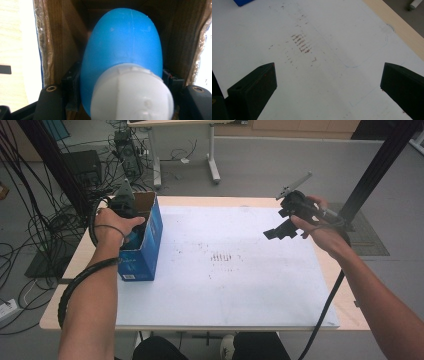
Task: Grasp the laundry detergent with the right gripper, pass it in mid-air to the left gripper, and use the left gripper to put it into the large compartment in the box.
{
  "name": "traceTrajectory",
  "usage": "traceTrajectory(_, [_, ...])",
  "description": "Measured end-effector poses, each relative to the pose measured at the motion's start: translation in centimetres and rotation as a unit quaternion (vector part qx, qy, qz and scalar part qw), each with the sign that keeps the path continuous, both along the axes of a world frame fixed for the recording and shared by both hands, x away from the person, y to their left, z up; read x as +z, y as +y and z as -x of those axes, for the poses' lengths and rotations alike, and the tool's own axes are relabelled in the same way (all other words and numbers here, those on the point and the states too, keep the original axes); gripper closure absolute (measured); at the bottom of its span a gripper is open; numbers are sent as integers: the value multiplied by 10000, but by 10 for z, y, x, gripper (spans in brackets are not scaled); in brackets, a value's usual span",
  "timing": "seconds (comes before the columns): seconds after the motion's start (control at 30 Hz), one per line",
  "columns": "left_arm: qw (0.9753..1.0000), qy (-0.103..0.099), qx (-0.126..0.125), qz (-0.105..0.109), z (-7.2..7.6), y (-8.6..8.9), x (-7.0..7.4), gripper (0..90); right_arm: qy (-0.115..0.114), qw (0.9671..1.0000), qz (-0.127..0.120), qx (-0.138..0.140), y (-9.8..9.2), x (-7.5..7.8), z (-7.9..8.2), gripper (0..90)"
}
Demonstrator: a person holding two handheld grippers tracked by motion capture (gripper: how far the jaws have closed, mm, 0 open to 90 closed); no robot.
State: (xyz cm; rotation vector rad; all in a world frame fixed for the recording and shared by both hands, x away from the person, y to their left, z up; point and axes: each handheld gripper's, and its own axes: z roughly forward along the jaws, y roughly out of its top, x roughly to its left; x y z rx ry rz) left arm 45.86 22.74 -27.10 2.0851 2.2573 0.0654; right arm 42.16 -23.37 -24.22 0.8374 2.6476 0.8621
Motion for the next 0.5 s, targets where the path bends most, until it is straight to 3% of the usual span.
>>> traceTrajectory(0.5, [10000, -54, -47, -62, 2, -1, 12, 311, -51, 10000, 10, 16, 2, 1, 1, 4])
